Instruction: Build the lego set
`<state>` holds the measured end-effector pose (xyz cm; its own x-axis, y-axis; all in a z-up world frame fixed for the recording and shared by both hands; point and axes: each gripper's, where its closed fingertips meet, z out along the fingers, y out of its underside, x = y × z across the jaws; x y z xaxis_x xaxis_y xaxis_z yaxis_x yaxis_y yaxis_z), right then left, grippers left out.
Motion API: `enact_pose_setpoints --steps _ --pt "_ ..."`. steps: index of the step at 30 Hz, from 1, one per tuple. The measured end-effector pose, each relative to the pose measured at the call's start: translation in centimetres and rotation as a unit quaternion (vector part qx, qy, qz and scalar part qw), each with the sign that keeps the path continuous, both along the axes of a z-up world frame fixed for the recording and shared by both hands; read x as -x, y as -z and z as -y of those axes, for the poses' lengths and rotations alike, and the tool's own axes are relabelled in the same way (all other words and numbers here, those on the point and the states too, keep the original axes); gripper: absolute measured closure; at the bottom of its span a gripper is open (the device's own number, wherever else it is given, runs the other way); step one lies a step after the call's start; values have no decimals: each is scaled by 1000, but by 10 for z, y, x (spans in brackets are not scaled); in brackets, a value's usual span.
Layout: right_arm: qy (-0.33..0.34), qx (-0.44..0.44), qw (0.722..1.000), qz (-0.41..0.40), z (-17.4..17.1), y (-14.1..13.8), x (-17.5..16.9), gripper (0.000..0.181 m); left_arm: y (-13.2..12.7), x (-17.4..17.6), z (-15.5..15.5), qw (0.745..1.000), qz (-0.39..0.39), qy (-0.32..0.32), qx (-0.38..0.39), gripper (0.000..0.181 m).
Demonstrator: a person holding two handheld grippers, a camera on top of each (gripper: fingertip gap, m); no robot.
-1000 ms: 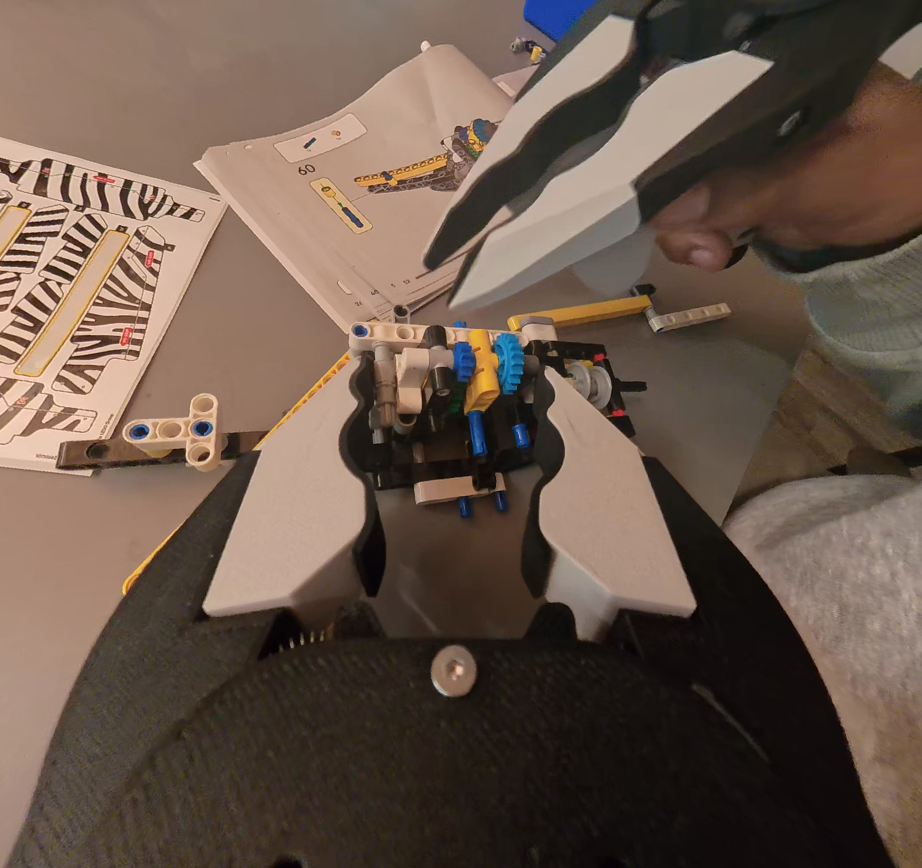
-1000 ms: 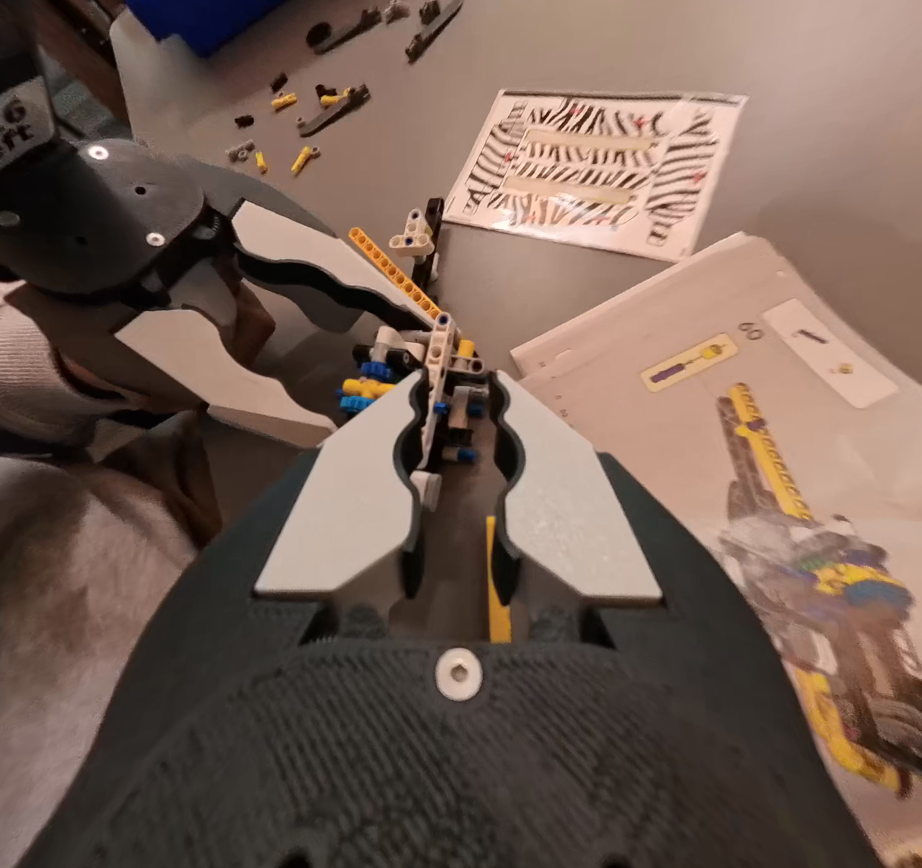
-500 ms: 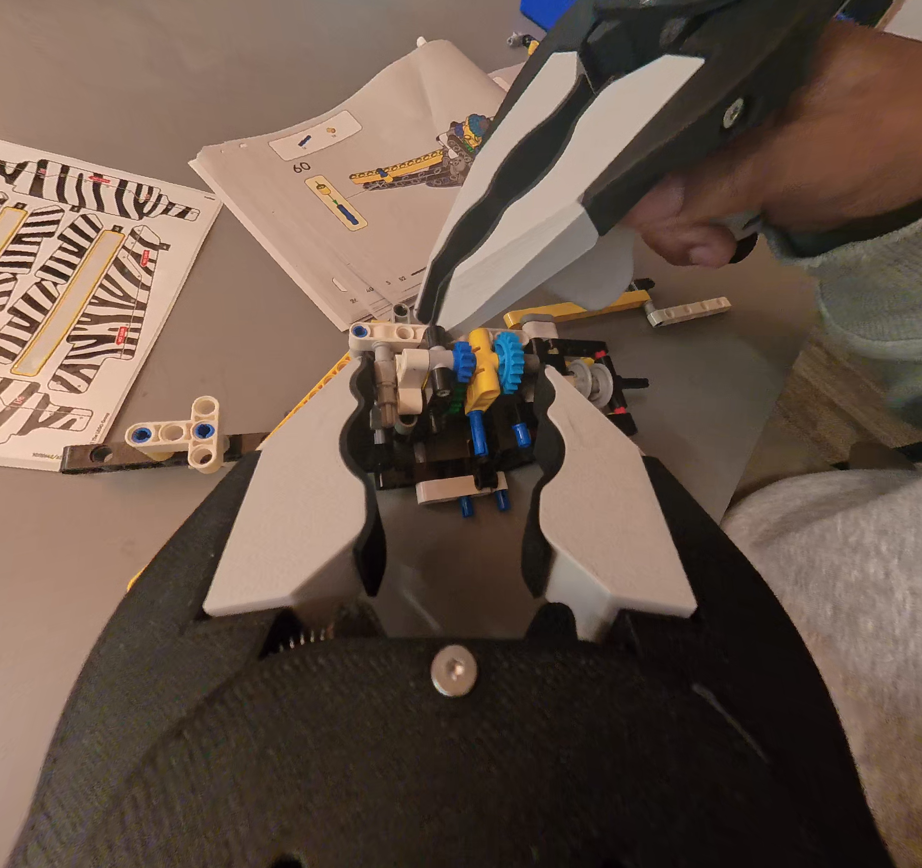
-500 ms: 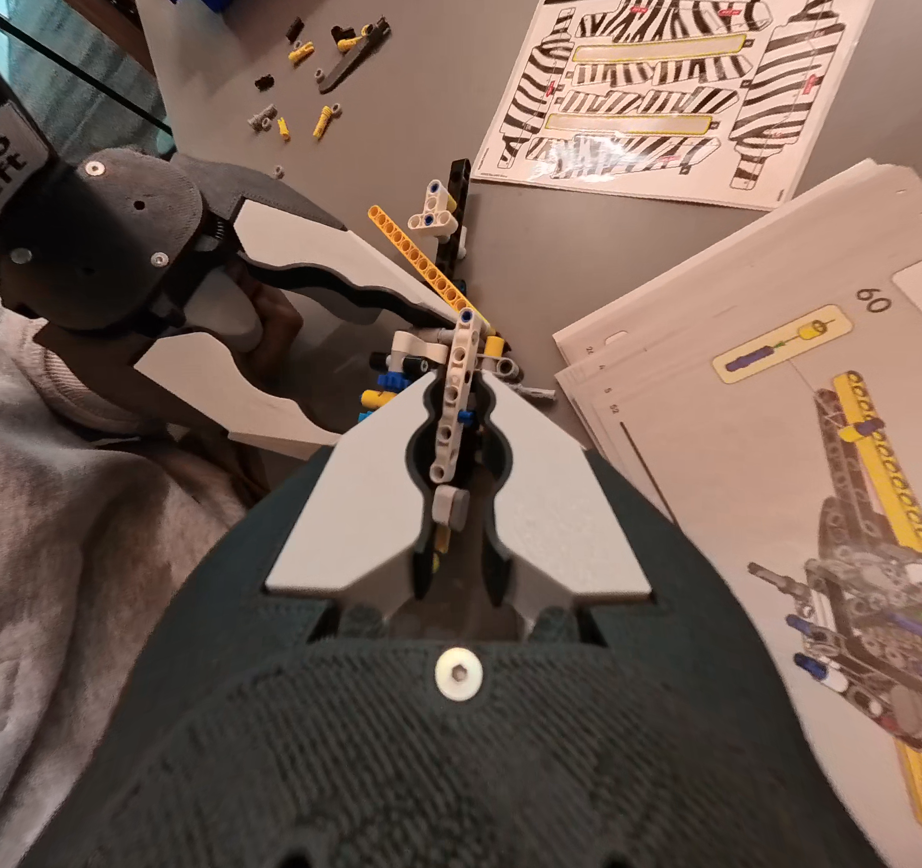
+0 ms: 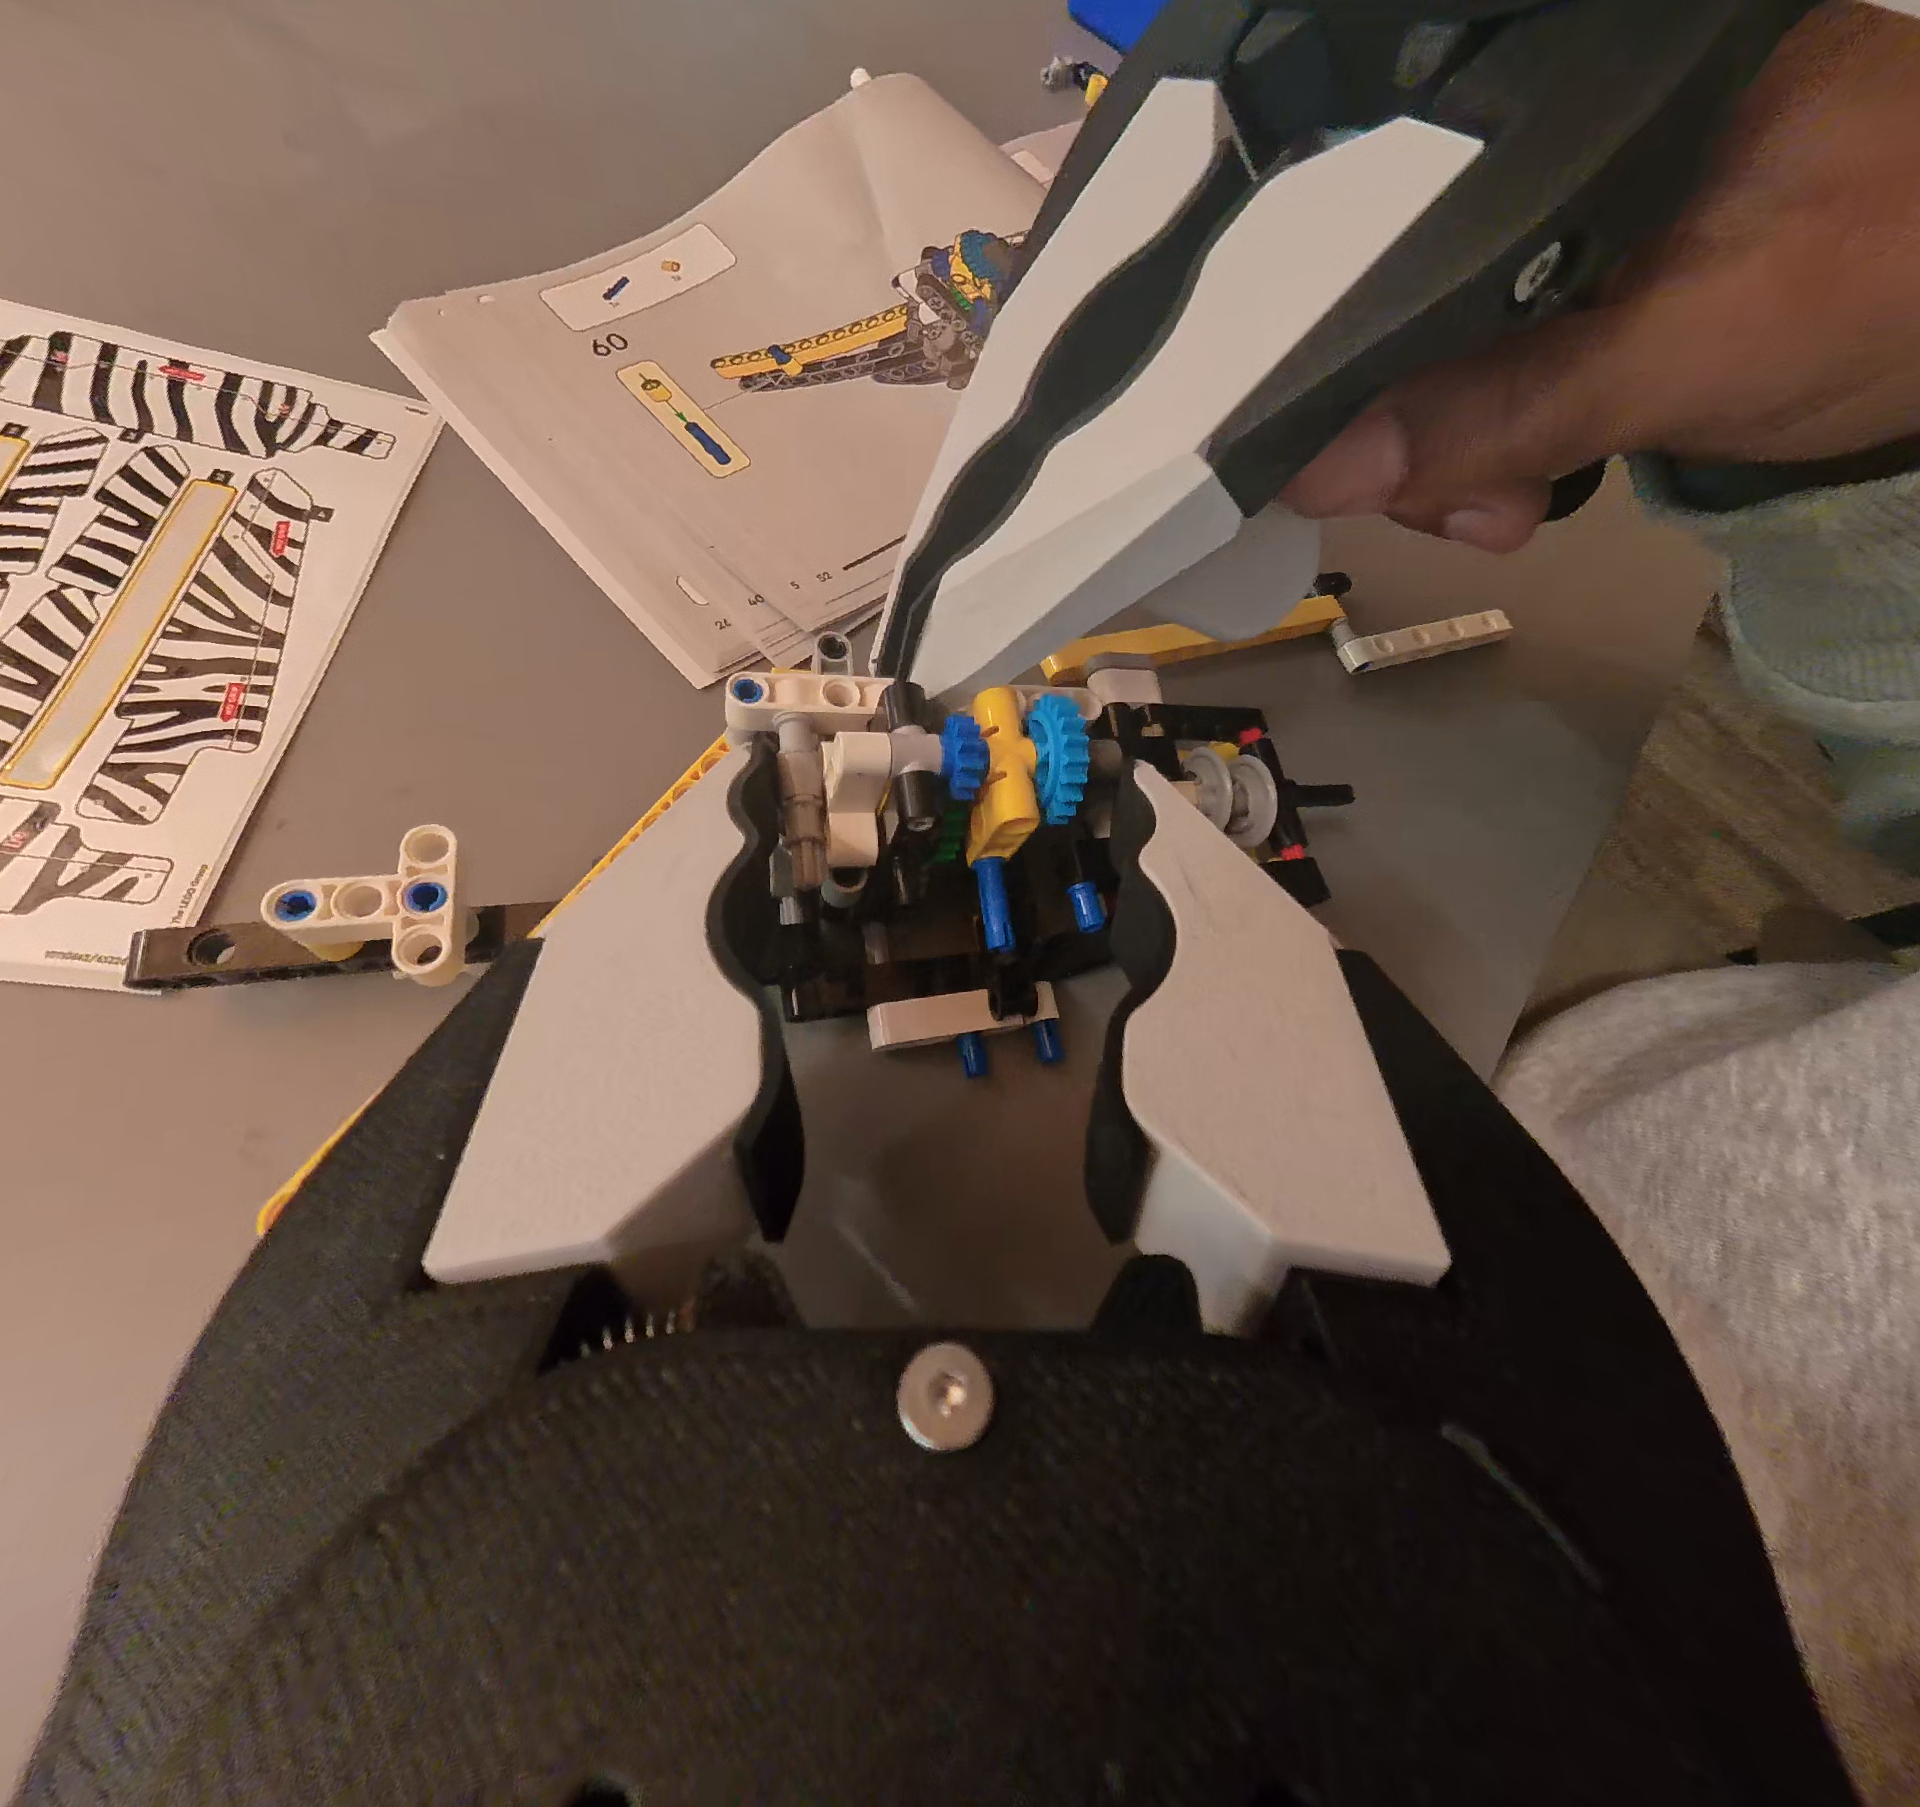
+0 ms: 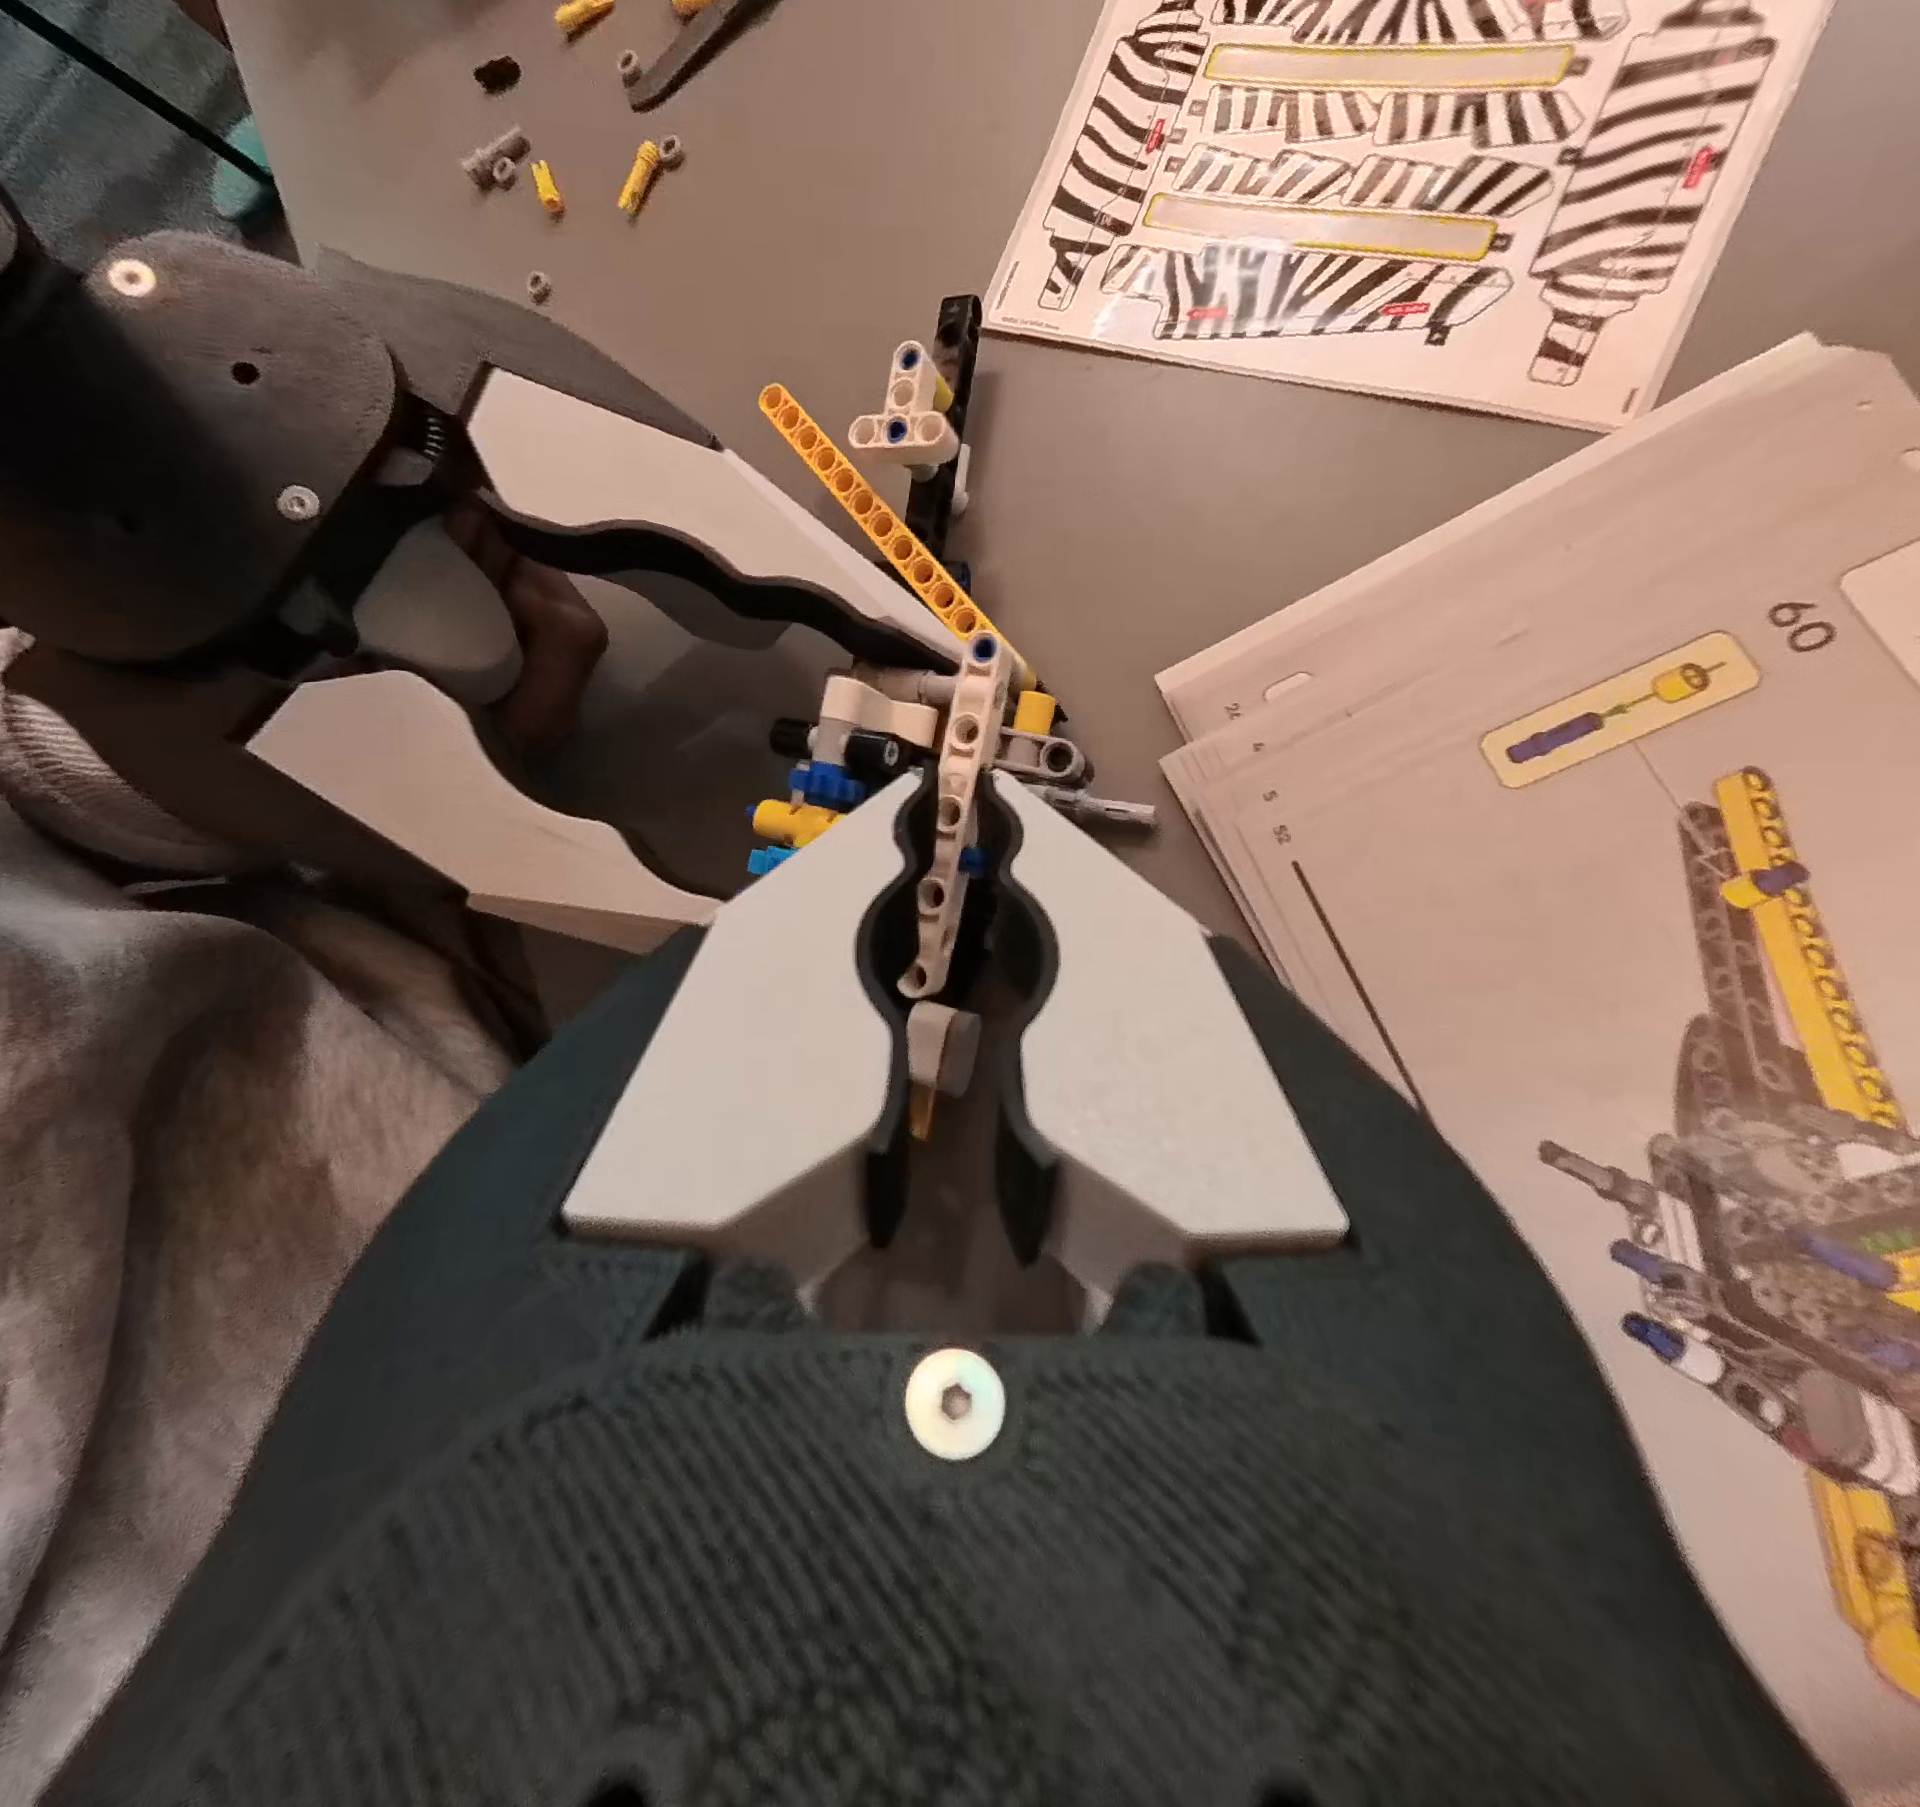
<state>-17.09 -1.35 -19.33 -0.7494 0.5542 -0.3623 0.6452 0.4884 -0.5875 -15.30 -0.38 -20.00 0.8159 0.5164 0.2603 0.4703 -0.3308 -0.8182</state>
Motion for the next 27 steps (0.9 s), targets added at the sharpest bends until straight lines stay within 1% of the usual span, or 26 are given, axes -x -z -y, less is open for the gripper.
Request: enact_pose_setpoints --steps 4,14,27 --pt "6 3 1000 -8 0 0 0 176 0 0 0 1000 0 -1 1 117" --pt "16 -23 997 -68 -2 -1 2 177 0 -1 0 1000 1 0 1 117" --pt "42 -19 997 -68 -3 -1 3 177 1 0 0 1000 3 -2 1 116"
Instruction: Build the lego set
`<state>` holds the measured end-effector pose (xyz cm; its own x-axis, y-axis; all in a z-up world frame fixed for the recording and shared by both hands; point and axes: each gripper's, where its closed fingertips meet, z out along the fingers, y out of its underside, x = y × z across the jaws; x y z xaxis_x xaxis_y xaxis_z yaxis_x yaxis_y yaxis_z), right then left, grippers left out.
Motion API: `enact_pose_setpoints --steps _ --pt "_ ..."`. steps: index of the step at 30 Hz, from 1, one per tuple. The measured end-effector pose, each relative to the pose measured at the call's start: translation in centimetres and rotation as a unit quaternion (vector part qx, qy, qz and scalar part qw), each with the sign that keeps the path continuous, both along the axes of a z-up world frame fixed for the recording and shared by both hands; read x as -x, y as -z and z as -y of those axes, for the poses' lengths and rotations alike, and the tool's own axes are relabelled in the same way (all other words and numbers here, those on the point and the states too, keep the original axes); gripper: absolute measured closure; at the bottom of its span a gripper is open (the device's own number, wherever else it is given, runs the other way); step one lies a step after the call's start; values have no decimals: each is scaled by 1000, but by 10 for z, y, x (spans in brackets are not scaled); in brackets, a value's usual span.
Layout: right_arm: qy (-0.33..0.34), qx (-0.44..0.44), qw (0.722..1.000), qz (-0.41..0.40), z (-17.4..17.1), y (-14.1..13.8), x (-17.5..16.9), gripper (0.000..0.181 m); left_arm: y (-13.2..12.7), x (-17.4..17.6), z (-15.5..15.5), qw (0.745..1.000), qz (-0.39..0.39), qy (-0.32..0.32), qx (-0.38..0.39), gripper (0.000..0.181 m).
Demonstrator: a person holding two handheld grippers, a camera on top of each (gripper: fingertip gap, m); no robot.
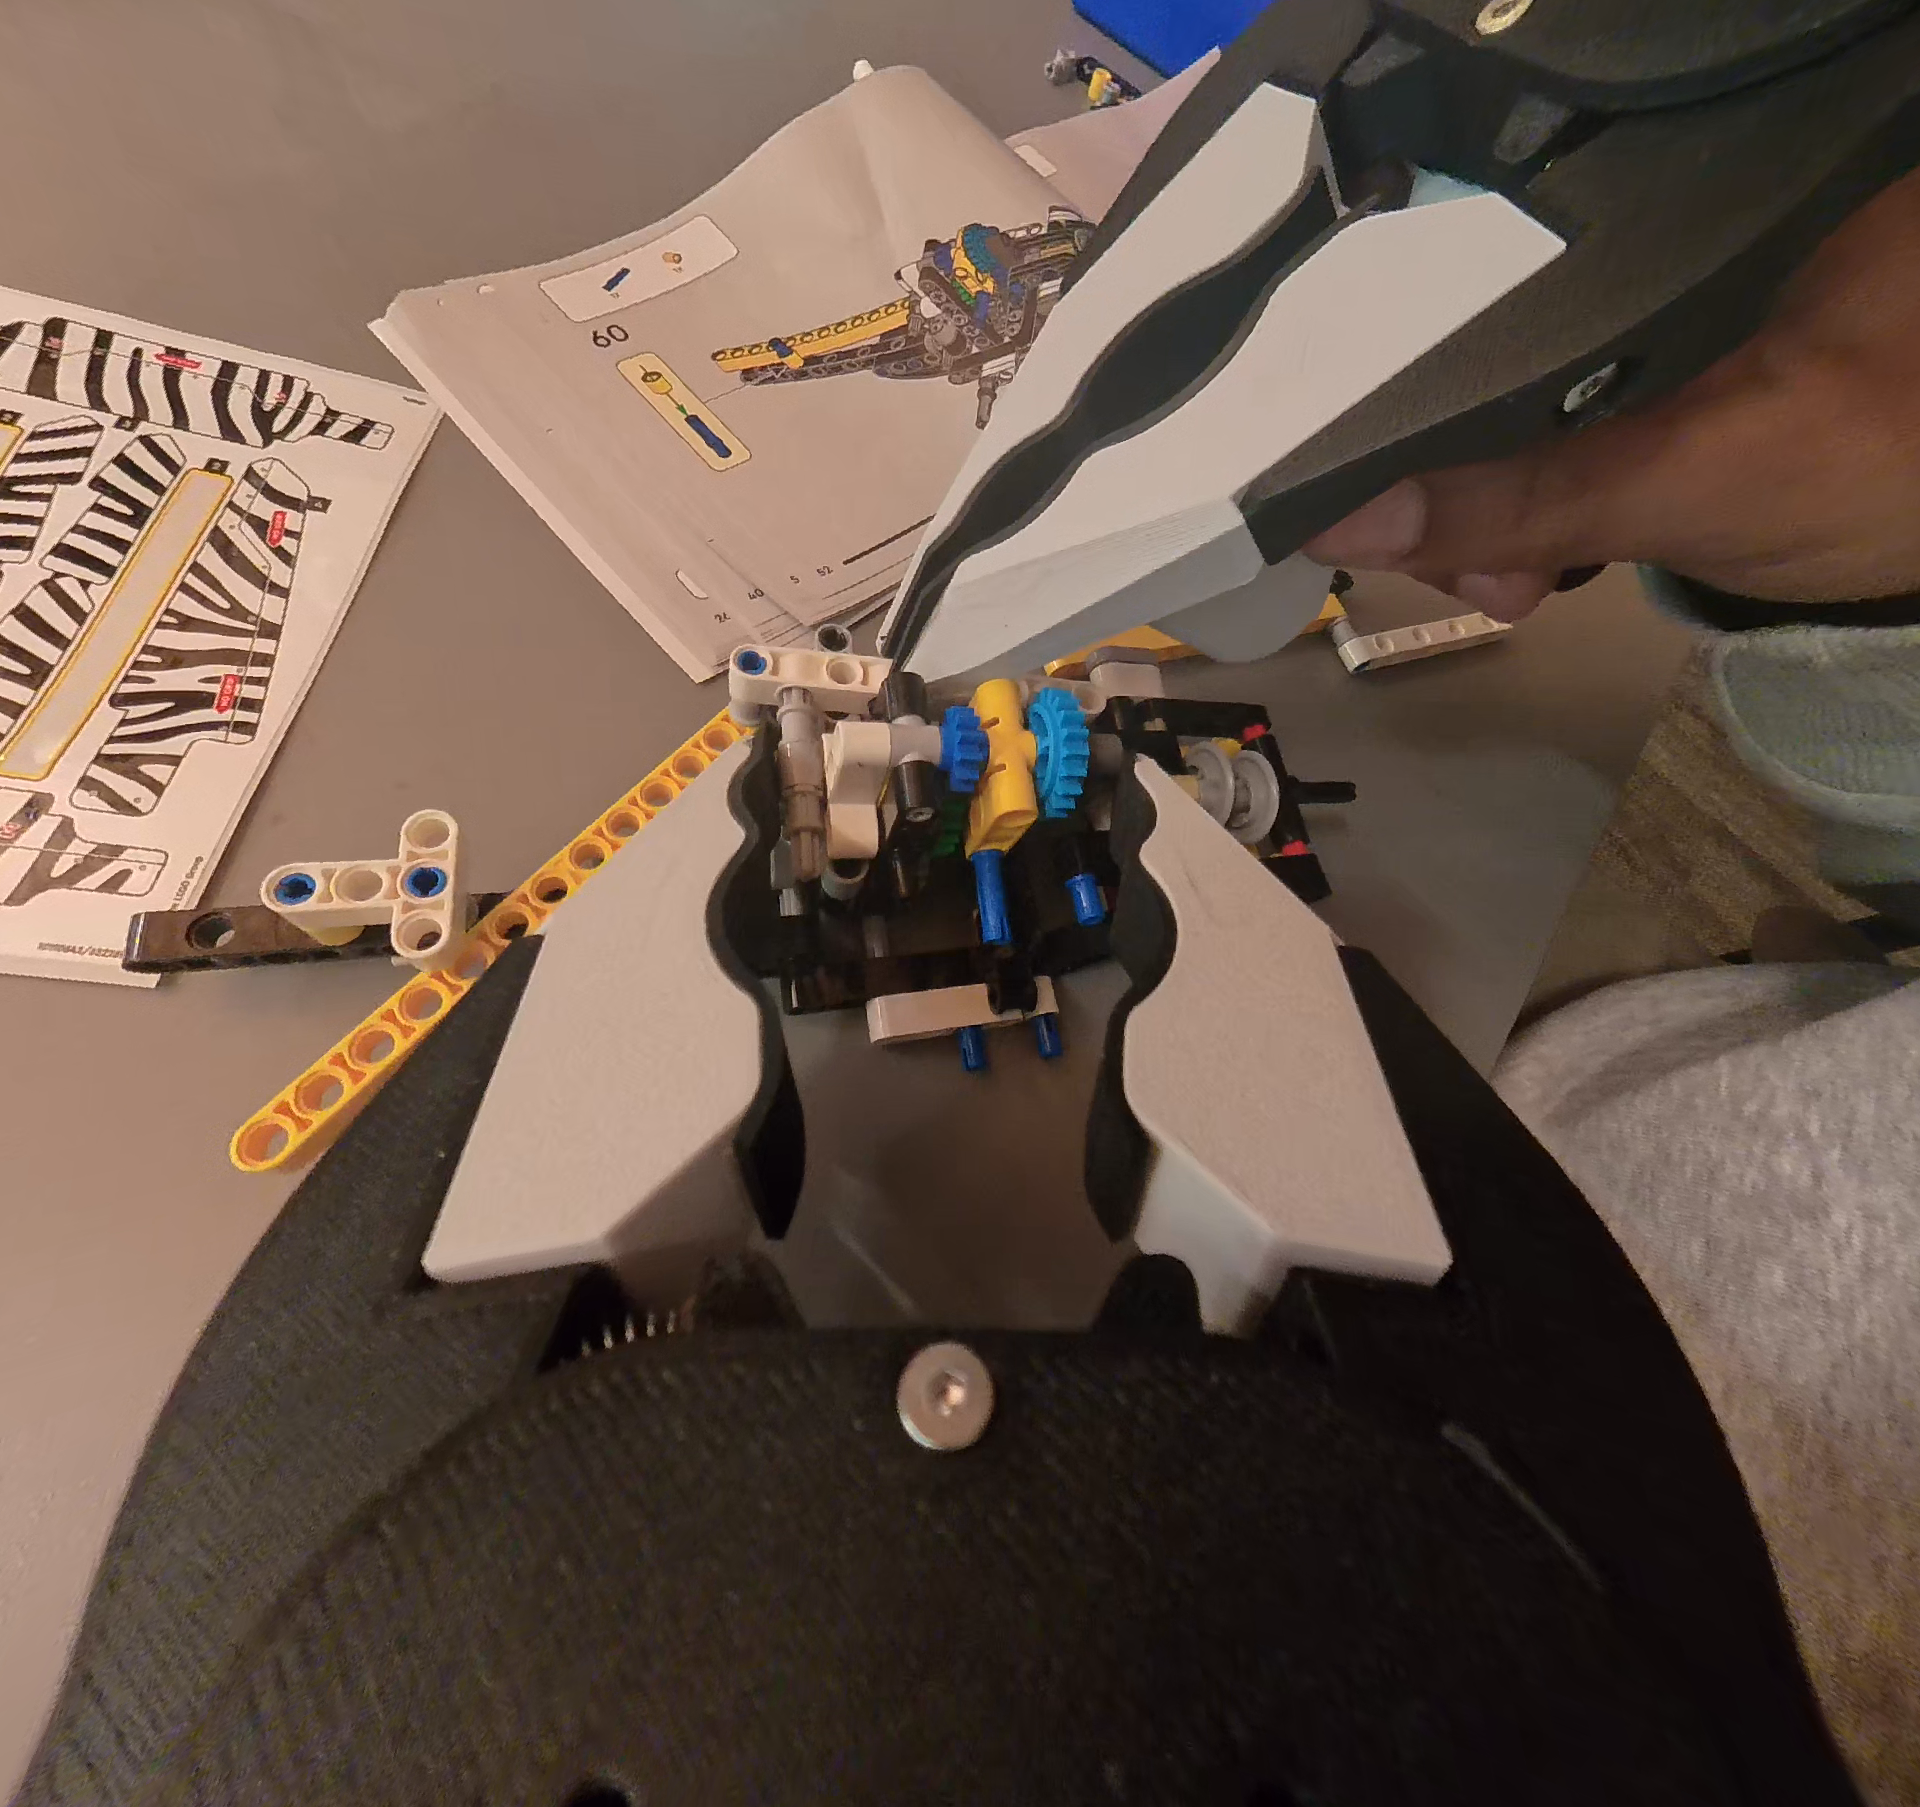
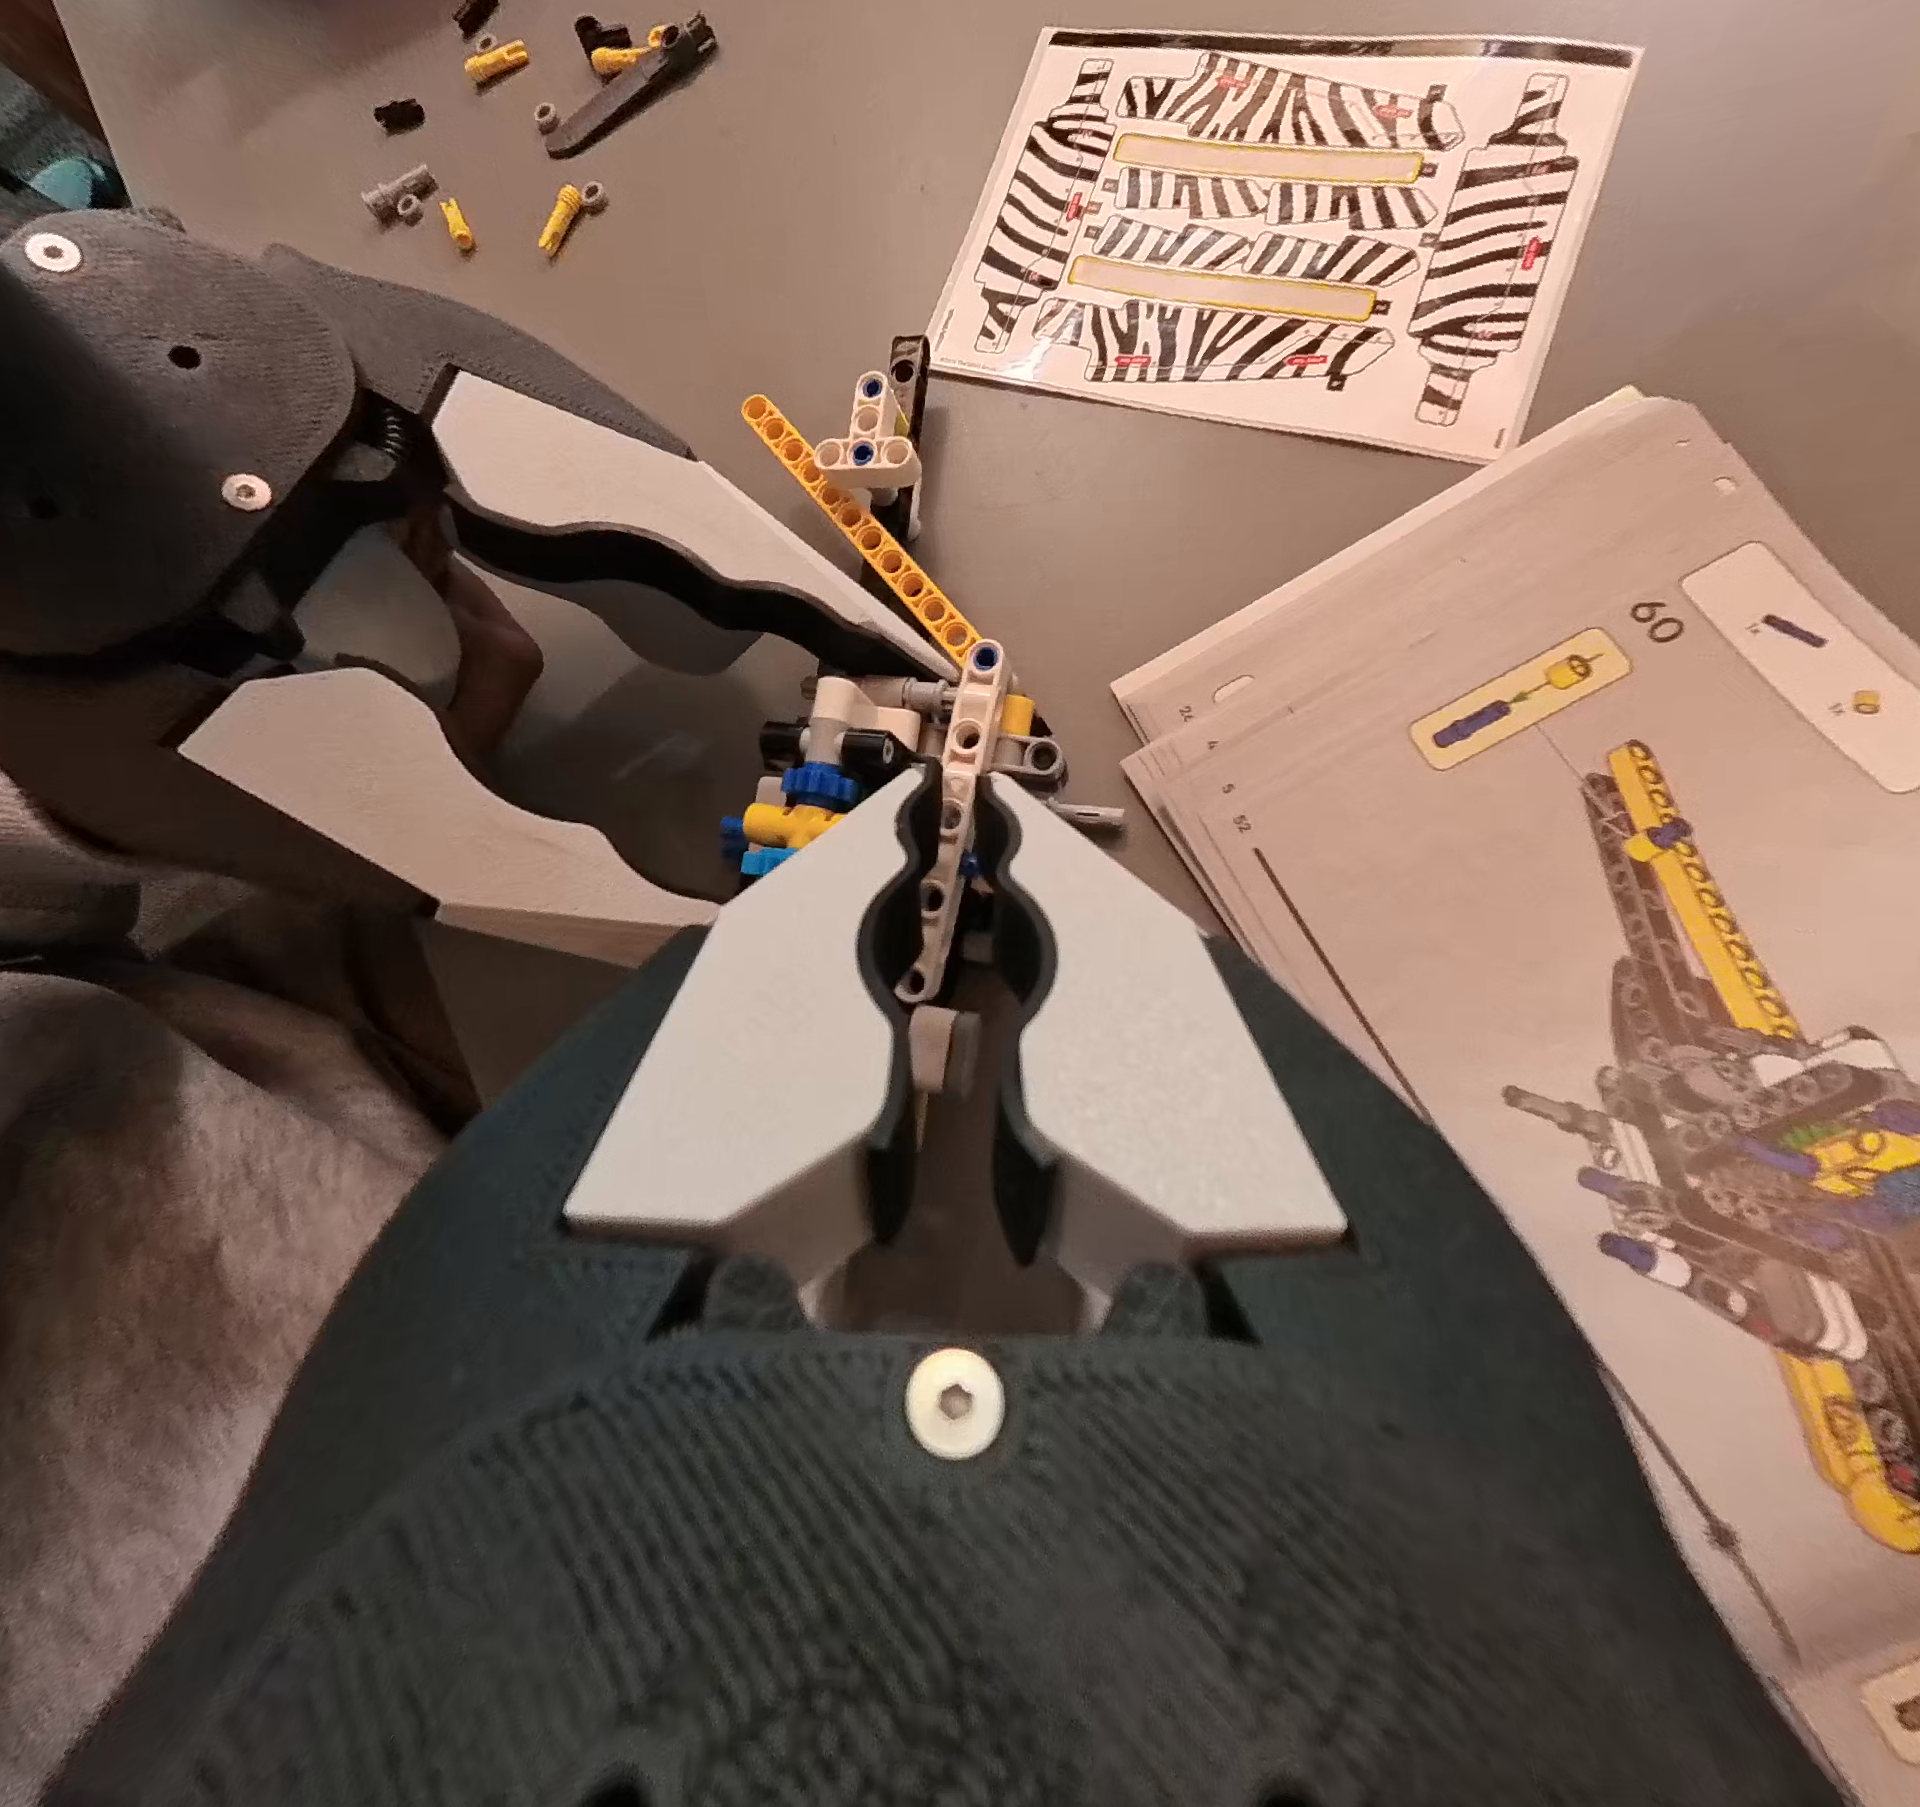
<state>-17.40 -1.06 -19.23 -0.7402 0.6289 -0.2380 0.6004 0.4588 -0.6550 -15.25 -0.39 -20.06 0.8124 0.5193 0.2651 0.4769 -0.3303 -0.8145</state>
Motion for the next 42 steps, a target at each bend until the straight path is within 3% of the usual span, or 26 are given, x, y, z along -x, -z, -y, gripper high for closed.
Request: enact_pose_setpoints --steps 7,13,20,32,42 --pt "-6 29 999 -20 1 -2 0 177 -1 0 1 1000 1 -1 -3 117" --pt "18 79 995 -62 -18 -20 -9 169 -1 2 1 1000 10 -4 -11 117" --pt "-3 59 996 -64 -21 -6 -28 169 0 3 1 1000 7 -4 -8 117" --pt "13 49 997 -58 -16 0 -22 176 1 2 0 1000 0 2 -2 117" --pt "32 -5 993 -115 -25 -1 -14 176 1 1 1 1000 8 3 -8 126"
